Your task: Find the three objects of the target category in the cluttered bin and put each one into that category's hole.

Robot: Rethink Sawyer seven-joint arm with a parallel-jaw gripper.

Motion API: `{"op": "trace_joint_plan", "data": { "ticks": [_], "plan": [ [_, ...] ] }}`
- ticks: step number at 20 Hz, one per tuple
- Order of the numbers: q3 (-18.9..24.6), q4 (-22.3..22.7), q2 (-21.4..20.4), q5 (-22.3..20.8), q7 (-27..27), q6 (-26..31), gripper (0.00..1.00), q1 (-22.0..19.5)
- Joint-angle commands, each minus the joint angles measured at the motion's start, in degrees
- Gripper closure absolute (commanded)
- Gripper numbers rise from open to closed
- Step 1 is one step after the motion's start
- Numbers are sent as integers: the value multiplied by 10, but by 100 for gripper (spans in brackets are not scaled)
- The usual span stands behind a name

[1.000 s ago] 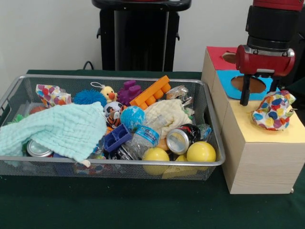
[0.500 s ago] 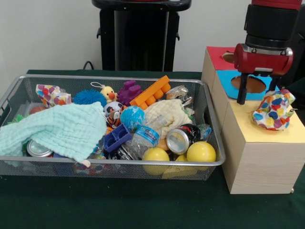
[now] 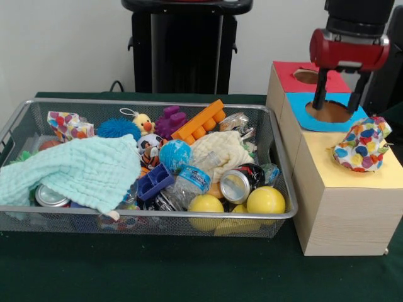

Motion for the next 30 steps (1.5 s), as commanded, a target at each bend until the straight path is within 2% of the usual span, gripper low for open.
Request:
{"op": "trace_joint_plan", "data": {
  "ticks": [1,8,13,15,18,19,23,26,30],
  "plan": [
    [-2,-12,-44,-27,77,145,0,-1],
    [8,-20,-44,-36,84,151,0,-6],
    [9,-67,-16,-35,104,156,0,3],
    [4,-79,-9,-29,122,158,0,10],
    [1,-92,-1,-32,121,161,0,11],
    [0,-95,2,-32,122,160,100,11],
    [-4,-132,30,-25,139,171,100,16],
    [-2,-162,46,-27,129,185,100,13],
    [-2,-180,67,-20,139,177,100,14]
  ]
}}
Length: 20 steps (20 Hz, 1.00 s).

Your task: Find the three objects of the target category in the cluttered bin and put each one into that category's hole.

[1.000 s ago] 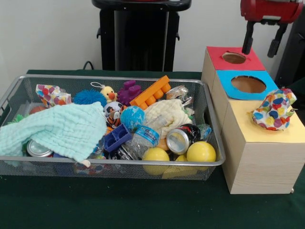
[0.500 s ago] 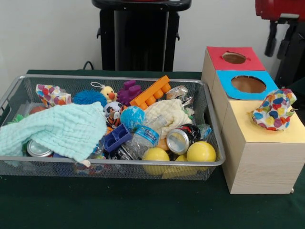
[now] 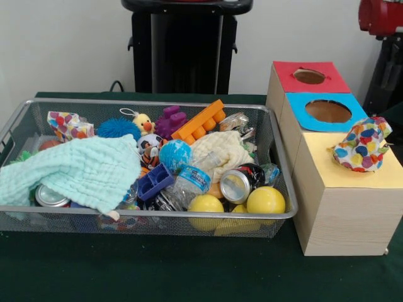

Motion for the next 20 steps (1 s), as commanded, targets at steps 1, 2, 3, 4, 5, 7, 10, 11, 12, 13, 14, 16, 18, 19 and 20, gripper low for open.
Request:
{"op": "trace_joint_plan", "data": {
  "ticks": [1,2,3,4,5,7,10,11,12,13,14,16,18,19,20],
  "plan": [
    [11,-59,70,-5,139,67,100,-8],
    [12,-67,79,-3,140,63,100,-9],
    [12,-74,87,-3,141,59,100,-9],
    [11,-81,94,-2,143,55,100,-8],
    [10,-84,98,-2,143,51,100,-8],
    [15,-73,100,0,138,34,100,-11],
    [18,-49,94,2,134,12,100,-14],
    [19,-43,93,2,132,6,100,-17],
    [20,-40,94,2,130,0,100,-18],
    [22,-35,94,3,128,-6,100,-20],
    [24,-29,94,2,126,-14,100,-21],
    [27,-18,93,3,125,-27,100,-23],
    [30,-11,94,4,124,-39,100,-25],
    [31,-8,94,5,125,-44,100,-25],
    [33,-2,93,5,123,-50,100,-27]
  ]
}}
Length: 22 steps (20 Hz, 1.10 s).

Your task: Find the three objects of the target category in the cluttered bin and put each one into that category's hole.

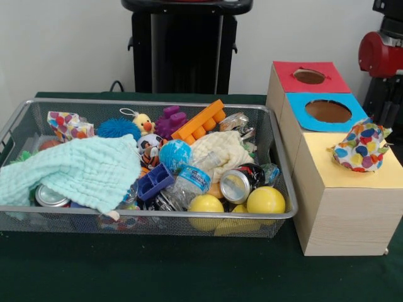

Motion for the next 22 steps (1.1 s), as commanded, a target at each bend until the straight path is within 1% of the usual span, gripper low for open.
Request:
{"op": "trace_joint_plan", "data": {
  "ticks": [1,6,7,10,15,20,22],
  "plan": [
    [39,60,22,5,122,-48,100,-25],
    [41,58,31,5,123,-60,100,-26],
    [42,66,28,6,124,-65,100,-25],
    [43,67,33,7,125,-69,100,-23],
    [50,86,32,6,119,-86,100,-27],
    [51,86,33,5,113,-86,100,-28],
    [52,92,31,5,113,-89,100,-28]
  ]
}}
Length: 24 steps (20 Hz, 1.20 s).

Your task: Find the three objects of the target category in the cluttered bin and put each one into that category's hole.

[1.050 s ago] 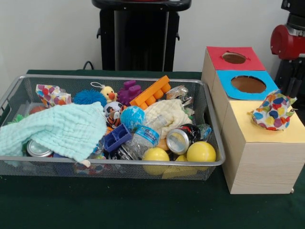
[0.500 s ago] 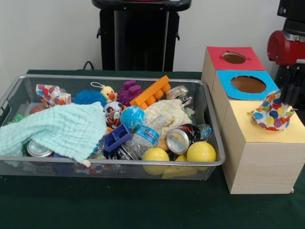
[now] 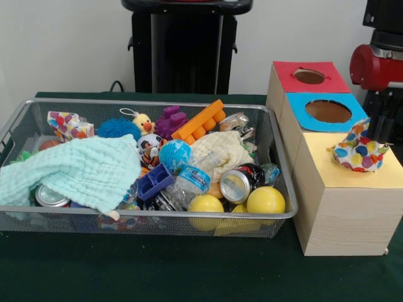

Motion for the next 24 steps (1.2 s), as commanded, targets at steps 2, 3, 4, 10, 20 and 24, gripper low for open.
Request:
{"op": "trace_joint_plan", "data": {
  "ticks": [2,3,4,10,20,24],
  "plan": [
    [55,84,25,5,112,-23,100,-22],
    [56,86,26,3,108,-25,100,-24],
    [58,87,27,1,104,-26,100,-25],
    [66,105,24,-2,96,-39,100,-30],
    [71,108,33,-3,99,-49,100,-26],
    [71,107,37,-2,103,-53,100,-24]
  ]
}}
